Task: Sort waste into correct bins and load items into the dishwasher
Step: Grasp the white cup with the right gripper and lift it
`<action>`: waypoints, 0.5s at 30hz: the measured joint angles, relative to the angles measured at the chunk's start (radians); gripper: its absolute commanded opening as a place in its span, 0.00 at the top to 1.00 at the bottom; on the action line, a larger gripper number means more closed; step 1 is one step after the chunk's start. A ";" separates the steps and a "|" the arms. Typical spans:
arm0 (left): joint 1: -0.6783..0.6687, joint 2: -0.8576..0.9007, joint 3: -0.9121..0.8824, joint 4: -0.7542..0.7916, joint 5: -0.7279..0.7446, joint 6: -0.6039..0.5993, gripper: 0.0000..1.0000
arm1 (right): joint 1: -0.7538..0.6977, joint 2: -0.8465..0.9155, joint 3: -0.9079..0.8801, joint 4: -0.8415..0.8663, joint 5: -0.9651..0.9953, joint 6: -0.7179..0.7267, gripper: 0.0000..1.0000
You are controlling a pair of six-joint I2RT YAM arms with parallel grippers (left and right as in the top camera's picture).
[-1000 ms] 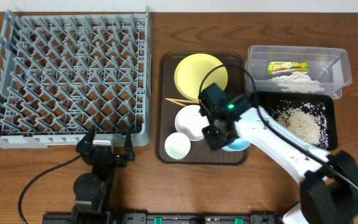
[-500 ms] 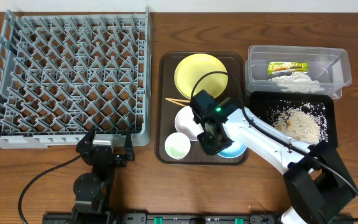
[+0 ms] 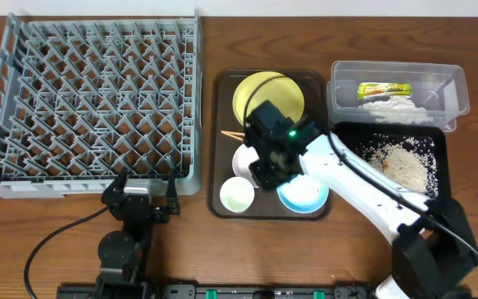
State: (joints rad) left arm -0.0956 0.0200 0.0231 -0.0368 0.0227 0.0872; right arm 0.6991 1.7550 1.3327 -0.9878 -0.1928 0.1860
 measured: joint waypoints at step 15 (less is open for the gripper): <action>0.000 0.000 0.000 0.000 0.000 0.000 0.04 | 0.064 0.057 0.032 0.030 -0.039 0.024 0.65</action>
State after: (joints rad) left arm -0.0956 0.0200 0.0231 -0.0368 0.0227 0.0872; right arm 0.7631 1.8122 1.3651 -0.9581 -0.2321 0.2104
